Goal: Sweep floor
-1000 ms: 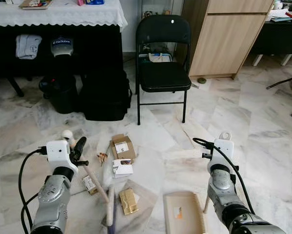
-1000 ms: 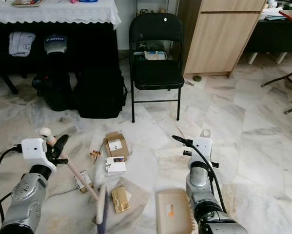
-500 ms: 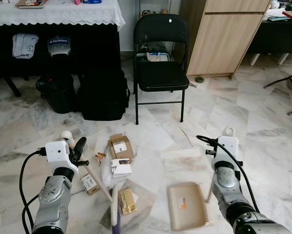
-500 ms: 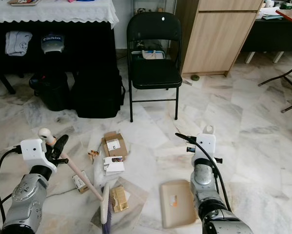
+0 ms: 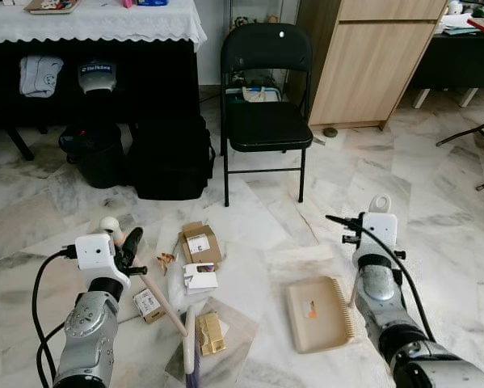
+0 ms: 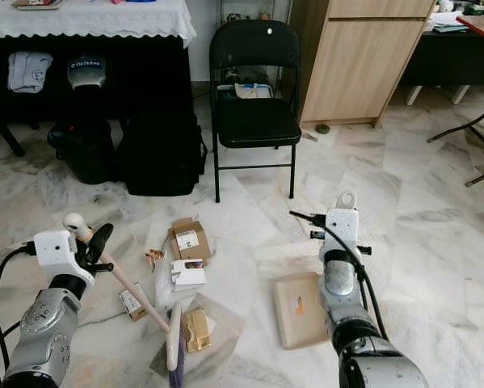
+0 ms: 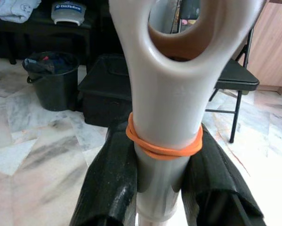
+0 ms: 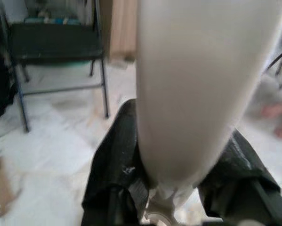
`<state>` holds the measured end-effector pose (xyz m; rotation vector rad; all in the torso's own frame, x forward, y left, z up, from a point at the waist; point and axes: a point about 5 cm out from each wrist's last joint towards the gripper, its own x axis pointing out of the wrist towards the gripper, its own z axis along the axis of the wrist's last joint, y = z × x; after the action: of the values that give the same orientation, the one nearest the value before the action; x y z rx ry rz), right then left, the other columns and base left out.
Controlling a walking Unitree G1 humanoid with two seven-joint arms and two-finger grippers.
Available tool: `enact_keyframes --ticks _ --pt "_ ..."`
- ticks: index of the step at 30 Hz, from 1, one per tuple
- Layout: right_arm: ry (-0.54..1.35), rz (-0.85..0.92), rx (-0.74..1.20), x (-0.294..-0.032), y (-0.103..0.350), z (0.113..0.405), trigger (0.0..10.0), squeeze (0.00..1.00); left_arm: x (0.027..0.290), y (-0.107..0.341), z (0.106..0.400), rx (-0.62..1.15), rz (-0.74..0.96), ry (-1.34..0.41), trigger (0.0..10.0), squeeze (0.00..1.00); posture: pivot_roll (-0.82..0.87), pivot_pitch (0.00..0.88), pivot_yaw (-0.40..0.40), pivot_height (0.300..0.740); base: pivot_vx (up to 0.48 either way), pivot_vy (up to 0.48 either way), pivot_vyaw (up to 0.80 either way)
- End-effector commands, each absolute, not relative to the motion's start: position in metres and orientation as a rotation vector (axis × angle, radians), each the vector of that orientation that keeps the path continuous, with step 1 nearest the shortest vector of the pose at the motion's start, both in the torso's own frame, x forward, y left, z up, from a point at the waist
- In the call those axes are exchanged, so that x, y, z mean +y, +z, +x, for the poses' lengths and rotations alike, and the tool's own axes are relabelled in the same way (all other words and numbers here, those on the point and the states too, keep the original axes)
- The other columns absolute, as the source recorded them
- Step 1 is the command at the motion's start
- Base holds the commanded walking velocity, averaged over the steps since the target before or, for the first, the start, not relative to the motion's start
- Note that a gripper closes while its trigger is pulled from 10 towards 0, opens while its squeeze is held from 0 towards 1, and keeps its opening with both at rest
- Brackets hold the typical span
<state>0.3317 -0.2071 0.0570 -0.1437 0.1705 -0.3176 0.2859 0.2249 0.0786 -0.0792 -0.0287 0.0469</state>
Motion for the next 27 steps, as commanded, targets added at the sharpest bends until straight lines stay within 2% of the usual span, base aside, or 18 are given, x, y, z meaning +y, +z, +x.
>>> enact_keyframes --ticks 1,16,27 --pt "-0.332 -0.106 0.243 -0.207 0.047 0.328 10.0 0.00 0.225 0.078 0.284 -0.032 -0.068 0.050 10.0 0.00 0.07 0.077 -0.070 0.740 0.000 0.000 0.00" --pt "-0.317 -0.106 0.277 -0.205 0.040 0.323 10.0 0.00 0.225 0.078 0.283 -0.039 -0.066 0.069 10.0 0.00 0.07 0.072 -0.074 0.740 0.000 0.000 0.00" --pt "-0.324 -0.156 0.132 -0.209 0.059 0.330 10.0 0.00 0.224 0.078 0.284 -0.047 -0.065 0.073 10.0 0.00 0.06 0.060 -0.076 0.740 0.000 0.000 0.00"
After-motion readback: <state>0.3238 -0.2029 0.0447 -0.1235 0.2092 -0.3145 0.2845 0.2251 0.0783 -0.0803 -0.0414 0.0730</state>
